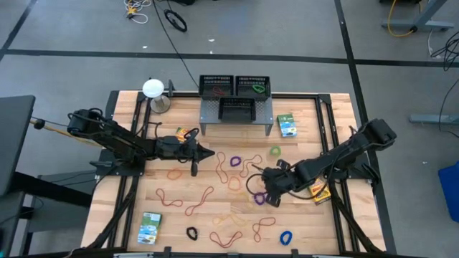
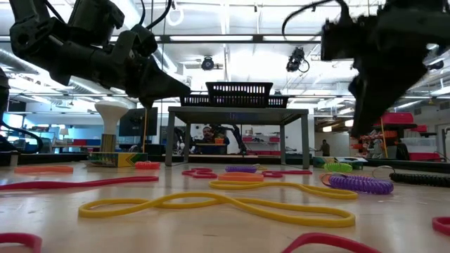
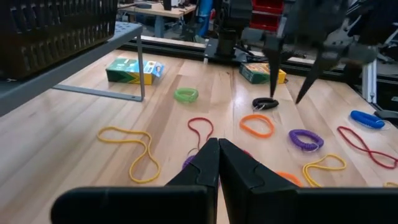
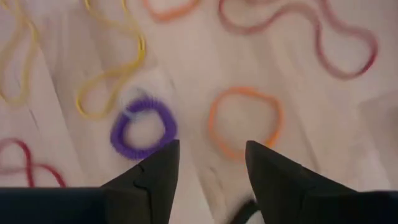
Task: Pick & Place Office Desk Supplies
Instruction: Put the red rubber band into the top left black basket on the shelf
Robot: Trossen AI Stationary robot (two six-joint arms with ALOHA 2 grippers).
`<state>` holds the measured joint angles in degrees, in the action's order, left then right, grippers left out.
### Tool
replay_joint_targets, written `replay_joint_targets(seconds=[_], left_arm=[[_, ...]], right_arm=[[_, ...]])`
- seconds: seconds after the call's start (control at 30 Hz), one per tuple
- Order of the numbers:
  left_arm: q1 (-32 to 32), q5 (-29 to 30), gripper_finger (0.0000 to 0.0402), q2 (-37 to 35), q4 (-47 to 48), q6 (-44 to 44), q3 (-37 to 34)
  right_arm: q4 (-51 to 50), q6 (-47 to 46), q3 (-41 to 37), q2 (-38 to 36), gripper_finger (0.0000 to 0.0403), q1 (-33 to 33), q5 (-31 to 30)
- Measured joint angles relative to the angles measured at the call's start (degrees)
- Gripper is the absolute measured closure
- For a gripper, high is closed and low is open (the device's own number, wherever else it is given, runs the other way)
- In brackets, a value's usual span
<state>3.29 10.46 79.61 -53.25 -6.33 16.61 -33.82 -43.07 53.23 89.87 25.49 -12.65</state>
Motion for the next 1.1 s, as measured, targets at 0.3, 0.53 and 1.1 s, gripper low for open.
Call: replay_joint_targets(seconds=[0.3, 0.53, 1.1], left_arm=[[0.09, -0.61, 0.0389, 0.00, -0.91, 0.13, 0.08], [0.13, -1.96, 0.0389, 0.00, -0.92, 0.13, 0.08], [0.13, -2.16, 0.0389, 0.00, -0.09, -0.30, 0.08]], right_arm=[[-12.17, 3.80, 14.39, 10.15, 0.0208, 4.23, 3.07], [-10.72, 8.14, 18.66, 17.42, 0.0208, 7.73, 12.90], [-5.70, 31.09, 24.92, 25.66, 0.0260, 10.22, 8.66]])
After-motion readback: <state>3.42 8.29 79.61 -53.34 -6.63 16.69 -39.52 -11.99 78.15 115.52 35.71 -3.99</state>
